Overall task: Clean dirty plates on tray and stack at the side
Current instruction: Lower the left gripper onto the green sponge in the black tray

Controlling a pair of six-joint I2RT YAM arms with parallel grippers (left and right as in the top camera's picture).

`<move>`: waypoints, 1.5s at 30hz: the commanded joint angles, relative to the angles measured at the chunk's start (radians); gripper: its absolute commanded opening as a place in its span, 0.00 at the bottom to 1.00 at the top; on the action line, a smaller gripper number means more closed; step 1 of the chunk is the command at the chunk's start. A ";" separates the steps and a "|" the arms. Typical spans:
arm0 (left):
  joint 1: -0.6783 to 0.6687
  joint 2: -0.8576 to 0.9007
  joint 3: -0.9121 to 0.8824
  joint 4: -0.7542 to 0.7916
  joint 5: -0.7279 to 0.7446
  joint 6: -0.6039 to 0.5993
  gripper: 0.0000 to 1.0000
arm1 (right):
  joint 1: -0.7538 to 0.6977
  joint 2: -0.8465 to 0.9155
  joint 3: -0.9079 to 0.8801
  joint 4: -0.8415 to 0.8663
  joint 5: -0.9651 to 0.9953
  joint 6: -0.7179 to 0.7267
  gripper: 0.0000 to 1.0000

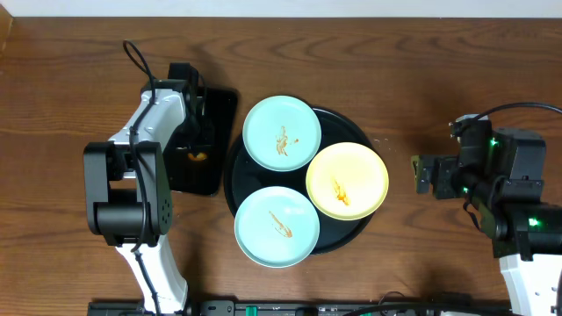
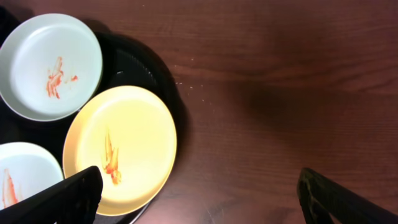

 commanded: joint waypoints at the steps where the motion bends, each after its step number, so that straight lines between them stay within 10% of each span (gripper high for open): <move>1: 0.004 0.006 -0.007 0.005 -0.012 0.003 0.13 | 0.008 0.001 0.019 -0.002 -0.008 0.000 0.98; 14: 0.011 -0.080 0.043 -0.001 -0.033 -0.001 0.07 | 0.008 0.001 0.019 -0.009 -0.008 0.000 0.98; 17: 0.011 -0.122 0.043 0.012 -0.033 -0.001 0.45 | 0.008 0.001 0.019 -0.009 -0.008 0.000 0.98; 45: 0.011 -0.095 -0.084 0.109 -0.032 0.012 0.64 | 0.008 0.001 0.019 -0.009 -0.008 -0.004 0.98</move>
